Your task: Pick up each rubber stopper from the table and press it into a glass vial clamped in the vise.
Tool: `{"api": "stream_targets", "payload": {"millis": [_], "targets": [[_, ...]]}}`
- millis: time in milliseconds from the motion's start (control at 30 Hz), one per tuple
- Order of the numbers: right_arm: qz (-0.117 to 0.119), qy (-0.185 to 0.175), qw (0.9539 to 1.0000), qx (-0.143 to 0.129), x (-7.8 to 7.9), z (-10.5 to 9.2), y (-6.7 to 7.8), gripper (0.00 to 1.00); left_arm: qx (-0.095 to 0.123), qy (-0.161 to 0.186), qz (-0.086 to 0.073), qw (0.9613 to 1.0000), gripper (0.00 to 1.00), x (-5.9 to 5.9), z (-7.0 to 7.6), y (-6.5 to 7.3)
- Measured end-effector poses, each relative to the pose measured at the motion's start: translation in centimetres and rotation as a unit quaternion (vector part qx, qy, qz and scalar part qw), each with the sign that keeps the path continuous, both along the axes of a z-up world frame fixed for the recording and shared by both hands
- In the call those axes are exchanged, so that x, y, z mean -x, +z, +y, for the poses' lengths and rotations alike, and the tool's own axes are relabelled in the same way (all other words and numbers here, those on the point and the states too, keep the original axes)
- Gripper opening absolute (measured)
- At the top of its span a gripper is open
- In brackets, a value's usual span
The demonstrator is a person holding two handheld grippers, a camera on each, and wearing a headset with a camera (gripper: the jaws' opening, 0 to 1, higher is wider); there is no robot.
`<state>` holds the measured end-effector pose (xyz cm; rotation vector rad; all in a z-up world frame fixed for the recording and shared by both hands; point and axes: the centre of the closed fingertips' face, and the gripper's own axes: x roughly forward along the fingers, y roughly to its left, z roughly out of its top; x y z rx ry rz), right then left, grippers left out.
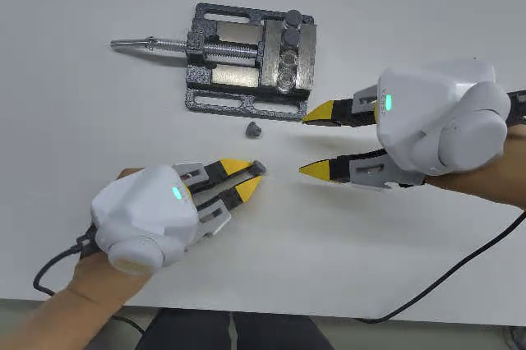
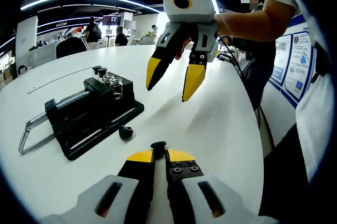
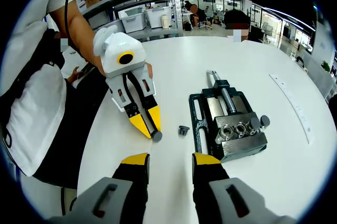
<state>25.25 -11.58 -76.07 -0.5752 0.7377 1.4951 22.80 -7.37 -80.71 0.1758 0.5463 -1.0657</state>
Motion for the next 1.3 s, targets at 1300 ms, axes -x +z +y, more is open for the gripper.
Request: {"api": "stream_targets", "payload": {"millis": [1300], "targets": [[-0.013,0.017,0.9997,0.009,0.2,1.3,1.1,0.30,0.084,-0.120,-0.040,0.9884,0.03,-2.1,0.0,4.6]]}}
